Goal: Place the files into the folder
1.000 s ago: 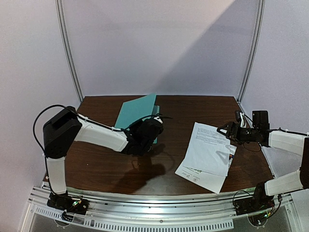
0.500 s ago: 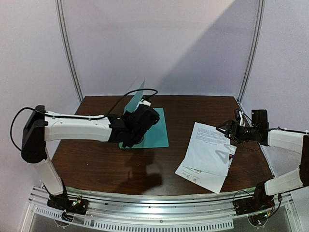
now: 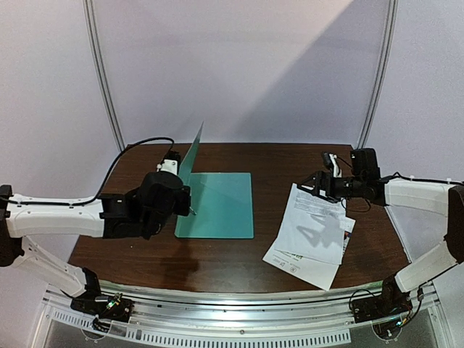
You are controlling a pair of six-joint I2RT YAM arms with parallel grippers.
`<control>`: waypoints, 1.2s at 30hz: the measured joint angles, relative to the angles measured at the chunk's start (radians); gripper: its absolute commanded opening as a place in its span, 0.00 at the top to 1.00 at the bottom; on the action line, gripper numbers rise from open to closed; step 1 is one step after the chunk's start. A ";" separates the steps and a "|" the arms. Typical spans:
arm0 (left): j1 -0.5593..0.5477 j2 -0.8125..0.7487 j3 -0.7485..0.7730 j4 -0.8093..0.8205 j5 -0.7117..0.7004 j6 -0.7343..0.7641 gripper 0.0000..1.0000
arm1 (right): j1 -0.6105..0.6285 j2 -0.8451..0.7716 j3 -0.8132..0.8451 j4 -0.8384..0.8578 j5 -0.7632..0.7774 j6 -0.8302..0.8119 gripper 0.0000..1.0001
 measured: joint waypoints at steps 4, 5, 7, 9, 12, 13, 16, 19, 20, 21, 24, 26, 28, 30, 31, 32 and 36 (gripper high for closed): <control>0.000 -0.137 -0.129 0.089 0.058 -0.046 1.00 | 0.116 0.075 0.068 0.030 0.027 -0.004 0.01; 0.000 -0.194 -0.179 0.118 0.078 -0.061 1.00 | 0.146 0.098 0.086 0.041 0.032 -0.005 0.01; 0.000 -0.287 -0.246 0.143 0.101 -0.082 1.00 | 0.195 0.144 0.119 0.058 0.041 -0.002 0.01; 0.000 -0.398 -0.311 0.153 0.121 -0.106 1.00 | 0.230 0.196 0.157 0.071 0.048 0.003 0.01; 0.002 -0.537 -0.378 0.156 0.134 -0.147 1.00 | 0.282 0.246 0.192 0.089 0.053 0.011 0.03; 0.003 -0.576 -0.398 0.155 0.135 -0.168 1.00 | 0.295 0.263 0.204 0.093 0.055 0.015 0.04; 0.011 -0.654 -0.451 0.127 0.135 -0.245 1.00 | 0.325 0.311 0.242 0.113 0.056 0.023 0.06; 0.022 -0.682 -0.479 0.063 0.127 -0.332 1.00 | 0.346 0.351 0.279 0.119 0.057 0.032 0.07; 0.028 -0.685 -0.480 0.039 0.120 -0.365 1.00 | 0.354 0.365 0.293 0.122 0.058 0.033 0.07; 0.037 -0.688 -0.479 0.016 0.113 -0.400 1.00 | 0.360 0.377 0.305 0.123 0.058 0.034 0.08; 0.063 -0.690 -0.478 -0.059 0.093 -0.495 1.00 | 0.373 0.396 0.320 0.130 0.059 0.036 0.09; 0.085 -0.690 -0.478 -0.133 0.085 -0.566 1.00 | 0.377 0.401 0.320 0.130 0.060 0.037 0.10; 0.108 -0.680 -0.477 -0.210 0.087 -0.631 1.00 | 0.378 0.406 0.320 0.129 0.061 0.037 0.11; 0.134 -0.663 -0.476 -0.282 0.097 -0.680 1.00 | 0.378 0.409 0.320 0.128 0.070 0.036 0.11; 0.145 -0.651 -0.476 -0.311 0.103 -0.701 1.00 | 0.378 0.409 0.320 0.128 0.077 0.035 0.11; 0.152 -0.639 -0.476 -0.330 0.109 -0.715 1.00 | 0.378 0.409 0.320 0.128 0.083 0.034 0.11; 0.161 -0.578 -0.476 -0.351 0.127 -0.734 1.00 | 0.378 0.412 0.320 0.128 0.103 0.031 0.13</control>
